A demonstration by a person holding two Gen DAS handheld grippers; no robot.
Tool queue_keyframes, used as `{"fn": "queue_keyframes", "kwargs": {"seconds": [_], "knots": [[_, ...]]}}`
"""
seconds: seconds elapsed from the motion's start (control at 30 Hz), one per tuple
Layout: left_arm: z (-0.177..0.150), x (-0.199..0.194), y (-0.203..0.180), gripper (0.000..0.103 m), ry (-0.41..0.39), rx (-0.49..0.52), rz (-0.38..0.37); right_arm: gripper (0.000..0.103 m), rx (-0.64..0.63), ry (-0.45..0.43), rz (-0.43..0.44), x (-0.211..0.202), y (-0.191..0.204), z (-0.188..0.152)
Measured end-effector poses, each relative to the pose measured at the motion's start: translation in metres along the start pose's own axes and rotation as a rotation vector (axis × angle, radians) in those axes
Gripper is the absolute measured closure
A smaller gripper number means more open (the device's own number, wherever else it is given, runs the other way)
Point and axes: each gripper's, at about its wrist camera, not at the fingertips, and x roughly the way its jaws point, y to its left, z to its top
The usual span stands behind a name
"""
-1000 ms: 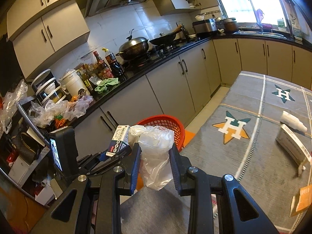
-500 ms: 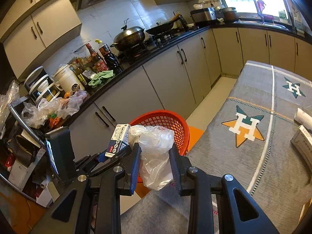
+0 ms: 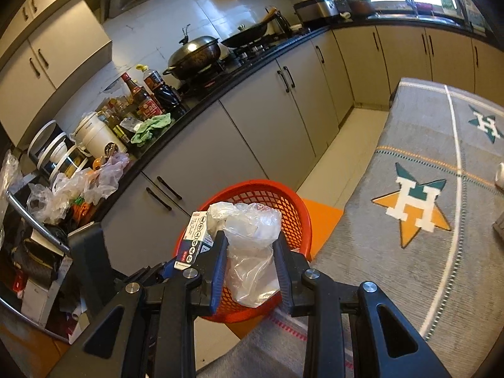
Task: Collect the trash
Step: 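Open both tools to drop the medicine box and plastic bag into the basket, then move both open tools back over the table toward the remaining trash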
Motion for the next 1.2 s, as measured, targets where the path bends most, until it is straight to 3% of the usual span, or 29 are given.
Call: {"fn": "queue_keyframes", "kwargs": {"seconds": [0.3,0.33,0.4,0.47,0.8,1.2], "knots": [[-0.001,0.006,0.005,0.07,0.004,0.0,0.018,0.069,0.023,0.015,-0.008,0.021,-0.002,0.005],[-0.001,0.007,0.005,0.069,0.005,0.001,0.019,0.066,0.026,0.014,-0.002,0.021,-0.003,0.005],[-0.002,0.007,0.005,0.068,0.003,0.001,0.023,0.049,0.033,0.019,0.023,0.022,-0.004,0.007],[-0.003,0.005,0.004,0.061,-0.005,-0.001,0.022,0.043,0.038,0.005,0.028,0.018,-0.004,0.007],[-0.003,-0.015,-0.003,0.038,-0.045,0.001,0.036,0.043,0.03,-0.036,0.005,-0.016,-0.006,0.001],[0.0,-0.044,-0.024,0.033,-0.086,0.024,0.027,0.037,0.061,-0.079,-0.014,-0.069,-0.027,-0.021]]}}
